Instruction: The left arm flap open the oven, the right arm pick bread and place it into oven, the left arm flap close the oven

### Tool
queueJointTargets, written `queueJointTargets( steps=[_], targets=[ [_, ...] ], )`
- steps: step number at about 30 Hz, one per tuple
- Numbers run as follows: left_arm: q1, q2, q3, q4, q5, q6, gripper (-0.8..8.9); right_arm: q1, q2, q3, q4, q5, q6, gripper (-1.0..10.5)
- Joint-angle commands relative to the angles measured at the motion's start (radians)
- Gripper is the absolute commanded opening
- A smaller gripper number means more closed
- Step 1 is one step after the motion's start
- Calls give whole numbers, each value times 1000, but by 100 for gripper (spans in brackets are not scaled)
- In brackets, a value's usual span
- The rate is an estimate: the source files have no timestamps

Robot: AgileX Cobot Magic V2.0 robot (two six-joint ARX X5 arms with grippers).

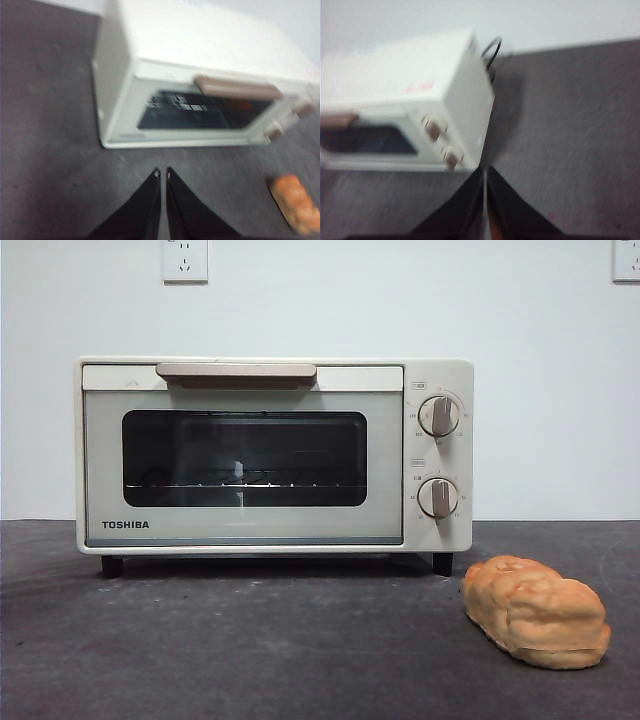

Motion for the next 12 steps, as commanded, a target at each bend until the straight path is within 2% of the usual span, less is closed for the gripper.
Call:
queueJointTargets(
  steps=[1, 8, 12],
  targets=[
    [2, 58, 69, -54, 51, 103, 16, 0, 84, 94, -122, -46, -97, 6],
    [-19, 137, 166, -223, 124, 204, 16, 1, 188, 171, -356, -129, -214, 6],
    [-36, 137, 168, -247, 126, 207, 16, 3, 195, 171, -416, -127, -240, 6]
  ],
)
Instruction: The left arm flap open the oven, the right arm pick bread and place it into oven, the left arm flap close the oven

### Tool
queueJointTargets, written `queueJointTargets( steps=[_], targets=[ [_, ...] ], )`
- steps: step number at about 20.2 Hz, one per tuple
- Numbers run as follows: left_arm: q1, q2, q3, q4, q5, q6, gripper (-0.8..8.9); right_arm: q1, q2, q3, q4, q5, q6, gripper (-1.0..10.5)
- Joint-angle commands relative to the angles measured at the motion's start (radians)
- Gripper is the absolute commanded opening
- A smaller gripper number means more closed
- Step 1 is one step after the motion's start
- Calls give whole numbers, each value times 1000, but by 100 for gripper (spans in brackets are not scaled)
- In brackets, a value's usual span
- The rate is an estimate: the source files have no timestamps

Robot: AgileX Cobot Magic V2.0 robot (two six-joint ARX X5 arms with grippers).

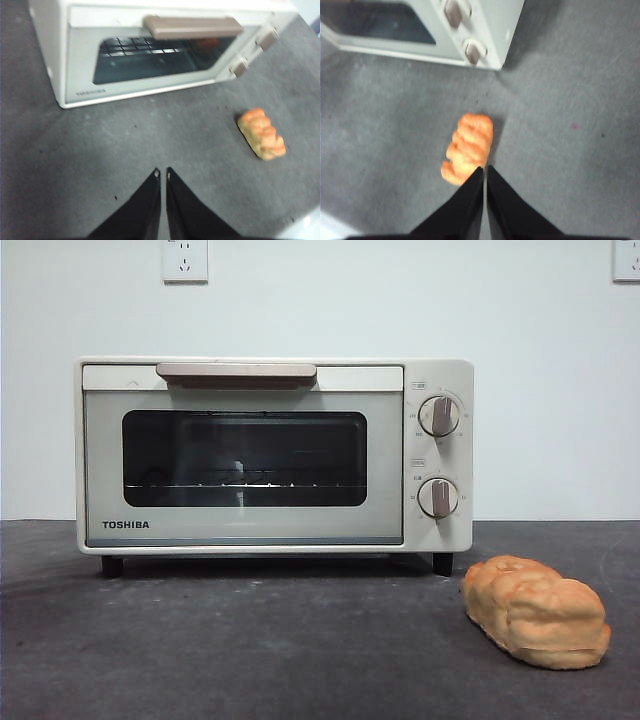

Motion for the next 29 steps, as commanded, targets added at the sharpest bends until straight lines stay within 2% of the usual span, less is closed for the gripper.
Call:
queueJointTargets(
  steps=[1, 5, 6, 9, 16, 19, 22, 25, 29],
  targets=[
    [-7, 5, 18, -1, 4, 29, 16, 5, 3, 16, -12, -2, -42, 6],
    [-8, 5, 18, -10, 4, 29, 16, 19, 2, 16, -14, -2, -40, 9],
    [-8, 5, 18, -10, 4, 29, 16, 22, 3, 16, -19, -2, -40, 61],
    [-8, 5, 18, -10, 4, 29, 16, 27, 3, 16, -26, 0, -13, 453],
    [-8, 5, 18, -10, 5, 29, 16, 35, 4, 16, -32, -2, 18, 467],
    [-8, 5, 18, -9, 5, 29, 16, 69, 24, 16, -45, -3, 50, 467],
    [-8, 5, 18, -7, 5, 29, 16, 139, 68, 10, -39, -1, 101, 467],
    [-8, 4, 18, -7, 5, 29, 16, 234, 102, -65, 82, 11, 196, 467],
    [-8, 4, 18, -6, 5, 29, 16, 368, 152, -183, 245, 117, 294, 467]
  ],
)
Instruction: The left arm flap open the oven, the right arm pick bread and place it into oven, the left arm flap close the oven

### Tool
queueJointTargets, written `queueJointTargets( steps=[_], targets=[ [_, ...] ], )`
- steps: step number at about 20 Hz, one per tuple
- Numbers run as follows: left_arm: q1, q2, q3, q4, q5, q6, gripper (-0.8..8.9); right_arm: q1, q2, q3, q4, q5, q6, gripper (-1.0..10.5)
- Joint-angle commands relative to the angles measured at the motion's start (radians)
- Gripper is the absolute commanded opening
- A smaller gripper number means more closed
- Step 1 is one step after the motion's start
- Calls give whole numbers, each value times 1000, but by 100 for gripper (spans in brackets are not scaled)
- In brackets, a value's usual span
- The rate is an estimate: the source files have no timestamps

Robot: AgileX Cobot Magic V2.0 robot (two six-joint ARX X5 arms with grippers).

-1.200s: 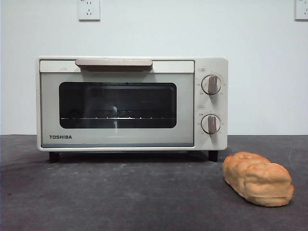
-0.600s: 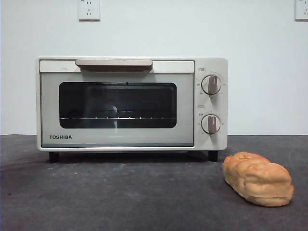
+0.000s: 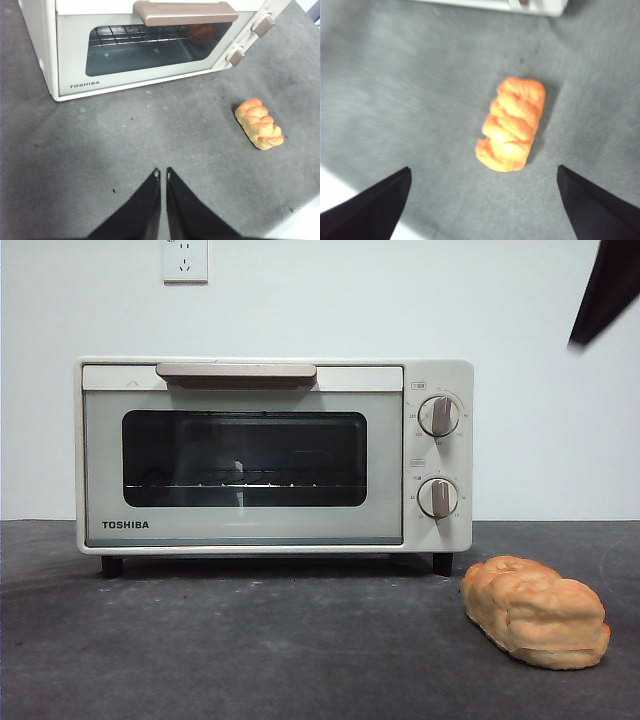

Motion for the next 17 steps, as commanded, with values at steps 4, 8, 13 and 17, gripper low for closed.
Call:
queueJointTargets(
  steps=[4, 8, 13, 17],
  targets=[
    [-2, 4, 18, 13, 2, 10, 16, 155, 126, -87, 193, 154, 129, 467],
    [-2, 4, 18, 13, 2, 10, 16, 218, 266, -94, 292, 245, 159, 467],
    [-8, 4, 18, 13, 2, 10, 16, 251, 427, -94, 390, 311, 179, 467],
    [-15, 4, 18, 13, 2, 10, 16, 251, 504, -94, 435, 357, 182, 467]
  ],
)
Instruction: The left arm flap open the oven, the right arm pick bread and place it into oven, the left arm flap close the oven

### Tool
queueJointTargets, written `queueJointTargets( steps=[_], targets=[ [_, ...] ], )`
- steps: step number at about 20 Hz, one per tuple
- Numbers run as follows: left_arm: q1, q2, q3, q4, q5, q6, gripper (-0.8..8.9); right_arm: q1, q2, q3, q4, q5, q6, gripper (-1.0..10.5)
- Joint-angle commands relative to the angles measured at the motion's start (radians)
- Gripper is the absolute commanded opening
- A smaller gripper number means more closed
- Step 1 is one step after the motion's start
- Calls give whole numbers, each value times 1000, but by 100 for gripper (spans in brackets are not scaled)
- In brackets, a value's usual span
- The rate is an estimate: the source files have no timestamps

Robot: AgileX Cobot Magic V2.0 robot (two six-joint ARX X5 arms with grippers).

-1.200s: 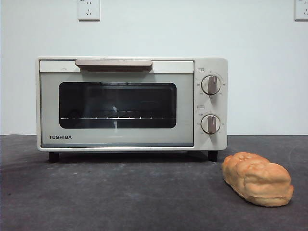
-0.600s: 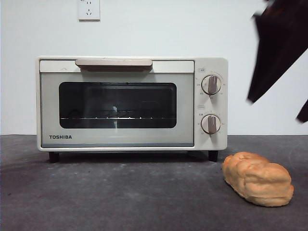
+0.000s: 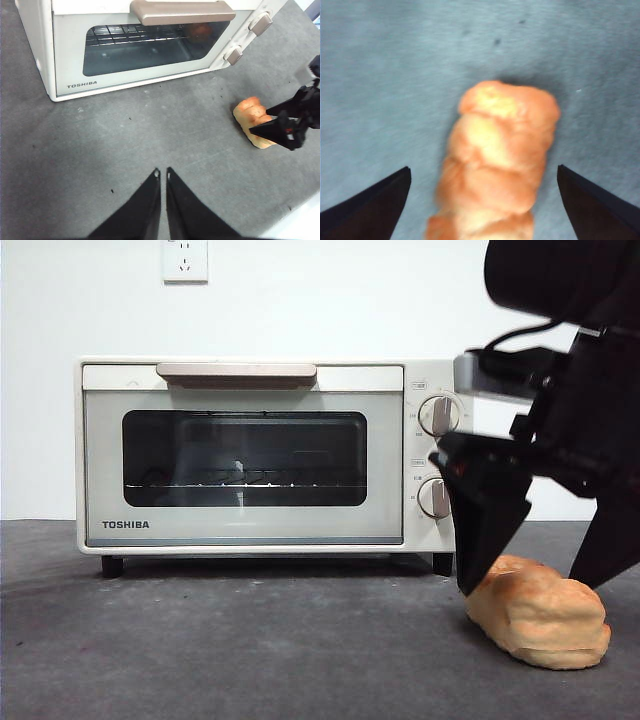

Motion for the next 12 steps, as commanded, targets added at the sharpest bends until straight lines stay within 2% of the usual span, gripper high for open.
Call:
queueJointTargets(
  steps=[1, 4, 9, 12],
  targets=[
    [-5, 4, 18, 13, 2, 10, 16, 8, 36, 5, 17, 7, 13, 467],
    [-8, 4, 18, 13, 2, 10, 16, 8, 66, 5, 35, 6, 13, 456],
    [-9, 4, 18, 13, 2, 10, 16, 8, 94, 5, 44, 14, 13, 280],
    [-9, 4, 18, 14, 2, 10, 16, 8, 92, 5, 42, 14, 11, 251]
  ],
)
